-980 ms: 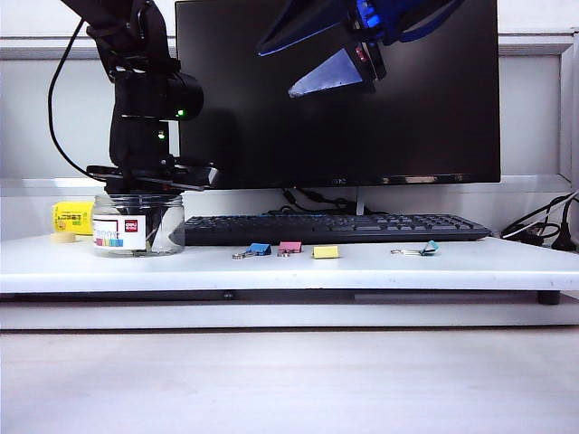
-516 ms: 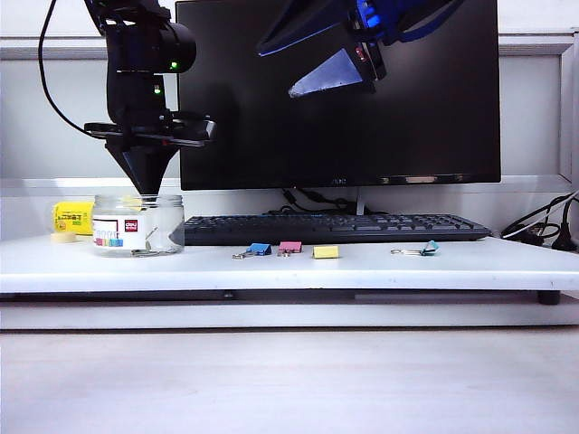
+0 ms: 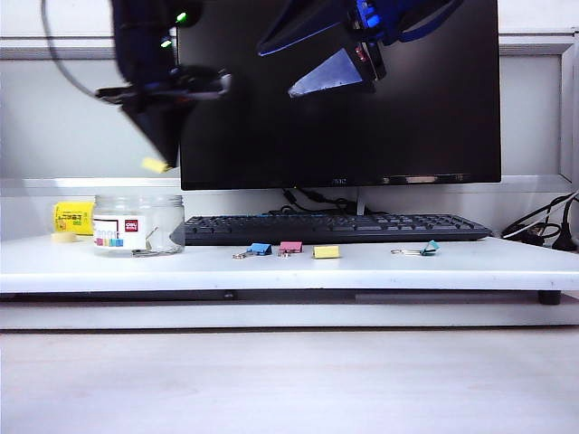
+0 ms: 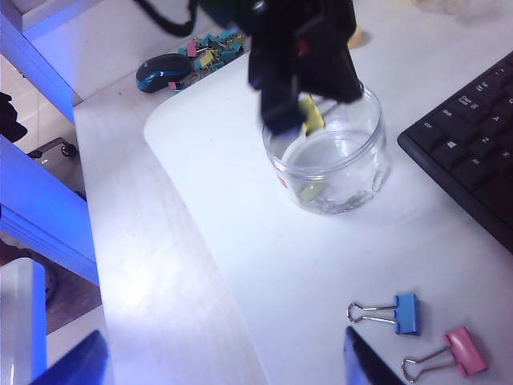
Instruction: Take the clips out of the round transparent plastic box and place them on the table.
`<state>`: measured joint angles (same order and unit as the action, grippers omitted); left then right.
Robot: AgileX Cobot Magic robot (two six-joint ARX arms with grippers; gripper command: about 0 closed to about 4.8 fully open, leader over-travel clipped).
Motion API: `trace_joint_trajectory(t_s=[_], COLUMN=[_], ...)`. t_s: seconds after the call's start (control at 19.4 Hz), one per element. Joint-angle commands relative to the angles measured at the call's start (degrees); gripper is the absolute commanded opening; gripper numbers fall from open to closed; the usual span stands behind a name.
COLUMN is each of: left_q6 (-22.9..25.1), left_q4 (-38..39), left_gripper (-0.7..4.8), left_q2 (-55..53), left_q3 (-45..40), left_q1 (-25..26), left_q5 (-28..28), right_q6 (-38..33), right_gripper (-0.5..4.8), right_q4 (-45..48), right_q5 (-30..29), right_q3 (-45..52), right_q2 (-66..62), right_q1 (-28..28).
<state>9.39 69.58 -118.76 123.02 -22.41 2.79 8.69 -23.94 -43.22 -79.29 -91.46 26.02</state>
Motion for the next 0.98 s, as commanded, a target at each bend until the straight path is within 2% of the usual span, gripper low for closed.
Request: trace_joint_trajectory(t_s=[0.05, 0.15, 0.26, 0.52, 0.77, 0.88, 0.98], left_q6=[0.6, 0.7, 0.2, 0.5, 1.3, 1.3, 1.1], left_q4=[-0.5, -1.1, -0.9, 0.0, -3.5, -5.9, -6.7], left_gripper=[-0.03, -0.03, -0.03, -0.03, -0.03, -0.03, -0.03], left_q2=[0.5, 0.5, 0.4, -2.0, -2.3, -2.6, -3.5], left_q3=[0.3, 0.3, 0.2, -1.7, -6.7, -7.0, -7.0], left_q1=[-4.3, -6.1, -6.2, -6.1, -6.1, -6.0, -6.1], left_q5=[-0.7, -1.1, -2.8, -3.0, -3.1, -6.4, -6.8], right_q6=[0.3, 0.3, 0.4, 3.8, 3.8, 3.8, 3.8], right_gripper=[3.78, 3.78, 3.78, 3.78, 3.78, 3.78, 3.78], right_q4=[0.2, -0.3, -0.8, -4.7, -4.6, -4.6, -4.6], right_q5=[-0.2, 0.0, 1.5, 4.8, 4.8, 4.7, 4.7], right_q3=[-0.3, -0.3, -0.3, -0.3, -0.3, -0.3, -0.3], right_q2=[0.2, 0.2, 0.2, 0.3, 0.3, 0.3, 0.3], right_q1=[0.0, -0.1, -0.3, -0.3, -1.1, -1.1, -1.1])
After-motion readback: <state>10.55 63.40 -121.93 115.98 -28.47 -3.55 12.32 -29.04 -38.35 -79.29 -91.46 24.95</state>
